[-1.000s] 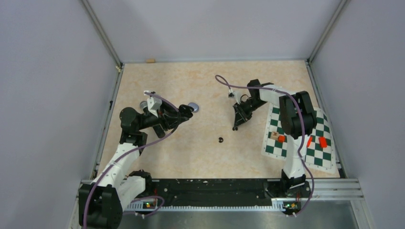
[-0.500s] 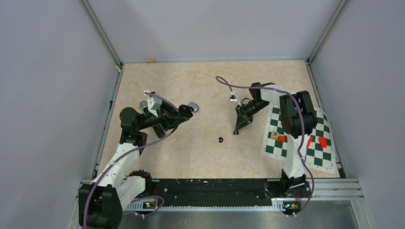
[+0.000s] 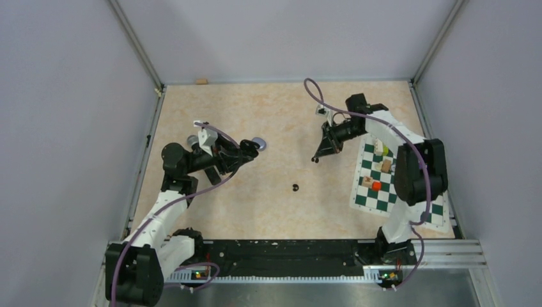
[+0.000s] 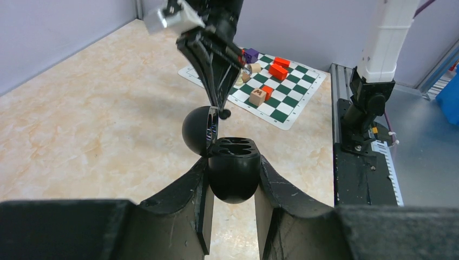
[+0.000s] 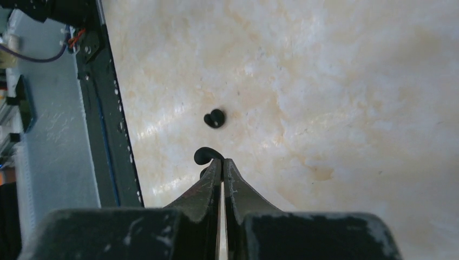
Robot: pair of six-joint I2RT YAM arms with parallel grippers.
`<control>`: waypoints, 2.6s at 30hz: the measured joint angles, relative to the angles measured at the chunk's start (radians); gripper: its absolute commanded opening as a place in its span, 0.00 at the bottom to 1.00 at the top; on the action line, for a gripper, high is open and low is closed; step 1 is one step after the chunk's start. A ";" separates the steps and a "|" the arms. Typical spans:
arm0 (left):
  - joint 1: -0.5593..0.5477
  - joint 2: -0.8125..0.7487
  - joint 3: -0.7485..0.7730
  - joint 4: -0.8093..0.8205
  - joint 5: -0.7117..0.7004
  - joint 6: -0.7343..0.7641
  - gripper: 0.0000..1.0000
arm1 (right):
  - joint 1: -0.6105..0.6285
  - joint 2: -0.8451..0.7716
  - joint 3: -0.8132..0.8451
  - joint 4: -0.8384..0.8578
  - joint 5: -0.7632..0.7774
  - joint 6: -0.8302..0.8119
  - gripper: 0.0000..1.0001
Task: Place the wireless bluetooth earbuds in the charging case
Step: Pick up the earbud from the center of the board, then place the earbud in the charging case.
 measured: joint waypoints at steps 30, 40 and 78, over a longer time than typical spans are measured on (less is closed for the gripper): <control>-0.143 0.193 0.352 -0.392 -0.114 0.194 0.00 | 0.286 -0.661 -0.092 0.691 0.546 0.438 0.00; -0.170 0.226 0.247 -0.185 -0.116 0.005 0.00 | 0.460 -0.741 -0.196 0.813 0.617 0.423 0.00; -0.198 0.192 0.150 -0.063 -0.058 0.001 0.00 | 0.606 -0.608 -0.221 0.871 0.617 0.515 0.00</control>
